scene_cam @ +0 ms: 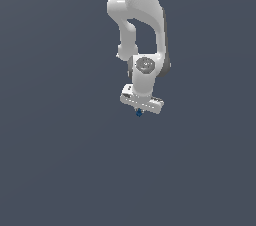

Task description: Pick up the object and move it to a goal position.

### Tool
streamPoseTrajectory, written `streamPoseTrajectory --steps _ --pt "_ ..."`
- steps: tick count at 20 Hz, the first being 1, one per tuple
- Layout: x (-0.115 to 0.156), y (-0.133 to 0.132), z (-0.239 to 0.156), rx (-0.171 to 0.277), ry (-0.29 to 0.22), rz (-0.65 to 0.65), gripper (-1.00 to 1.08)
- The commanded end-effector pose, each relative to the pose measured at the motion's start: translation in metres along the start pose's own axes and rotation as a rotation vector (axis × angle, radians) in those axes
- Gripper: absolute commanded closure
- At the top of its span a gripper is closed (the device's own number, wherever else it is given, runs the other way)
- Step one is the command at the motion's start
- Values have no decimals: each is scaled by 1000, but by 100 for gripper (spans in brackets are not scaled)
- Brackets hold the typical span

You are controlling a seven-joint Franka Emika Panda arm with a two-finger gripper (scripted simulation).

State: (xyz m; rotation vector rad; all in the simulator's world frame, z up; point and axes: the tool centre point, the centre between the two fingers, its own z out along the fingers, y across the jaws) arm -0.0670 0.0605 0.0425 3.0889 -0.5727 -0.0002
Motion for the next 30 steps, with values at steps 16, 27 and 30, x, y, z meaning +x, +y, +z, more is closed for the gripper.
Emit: streamPoseTrajectory --steps 16,27,30 --pt "-35 -24 -65 0 0 0 108" --pt "-83 -59 -161 -2 1 0 108" --pt "-93 -67 -181 -2 1 0 108"
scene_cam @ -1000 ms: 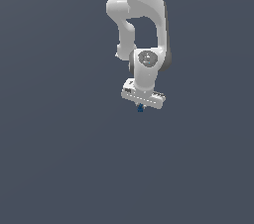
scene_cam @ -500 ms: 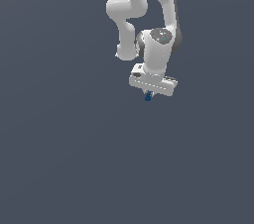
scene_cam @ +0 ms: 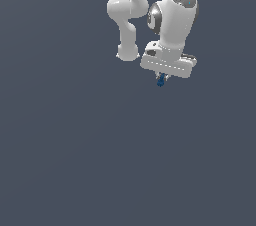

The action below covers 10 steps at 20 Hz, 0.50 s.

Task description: Pick up the object and move it to a goal position.

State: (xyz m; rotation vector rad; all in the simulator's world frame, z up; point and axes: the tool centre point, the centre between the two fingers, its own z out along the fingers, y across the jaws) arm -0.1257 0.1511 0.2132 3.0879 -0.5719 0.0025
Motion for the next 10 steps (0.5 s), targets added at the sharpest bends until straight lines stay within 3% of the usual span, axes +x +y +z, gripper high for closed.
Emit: streamPoseTrajectory --steps 1,10 --pt "-8 -6 -17 -1 -1 1 108" --pt "-23 -20 -49 0 -1 1 108"
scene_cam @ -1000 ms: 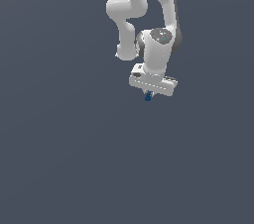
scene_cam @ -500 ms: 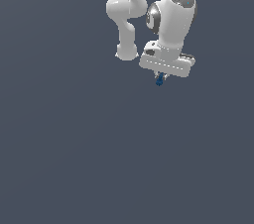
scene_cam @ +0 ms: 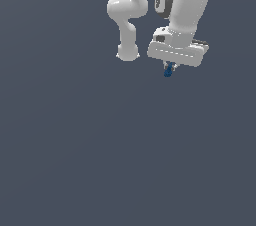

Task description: Pick up the object and move it to a goal position.

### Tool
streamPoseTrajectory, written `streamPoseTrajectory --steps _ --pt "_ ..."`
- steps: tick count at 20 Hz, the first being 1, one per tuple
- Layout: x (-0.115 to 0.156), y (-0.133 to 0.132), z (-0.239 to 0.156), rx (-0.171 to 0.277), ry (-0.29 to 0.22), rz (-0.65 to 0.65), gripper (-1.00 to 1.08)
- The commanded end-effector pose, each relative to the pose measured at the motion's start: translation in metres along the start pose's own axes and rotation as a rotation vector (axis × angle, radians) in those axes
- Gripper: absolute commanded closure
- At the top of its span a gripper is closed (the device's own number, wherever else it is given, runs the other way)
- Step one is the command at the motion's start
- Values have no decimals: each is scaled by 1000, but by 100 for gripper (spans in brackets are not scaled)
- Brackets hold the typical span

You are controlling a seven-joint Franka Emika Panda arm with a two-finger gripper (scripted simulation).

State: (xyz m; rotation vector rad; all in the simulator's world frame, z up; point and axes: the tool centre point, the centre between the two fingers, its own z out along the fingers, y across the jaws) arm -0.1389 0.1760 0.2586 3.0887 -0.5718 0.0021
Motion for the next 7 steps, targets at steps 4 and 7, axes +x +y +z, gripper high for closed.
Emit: streamPoseTrajectory --steps 4,7 --pt "-1 -2 -3 0 -1 1 108" --pt "0 -1 -1 0 -1 1 108"
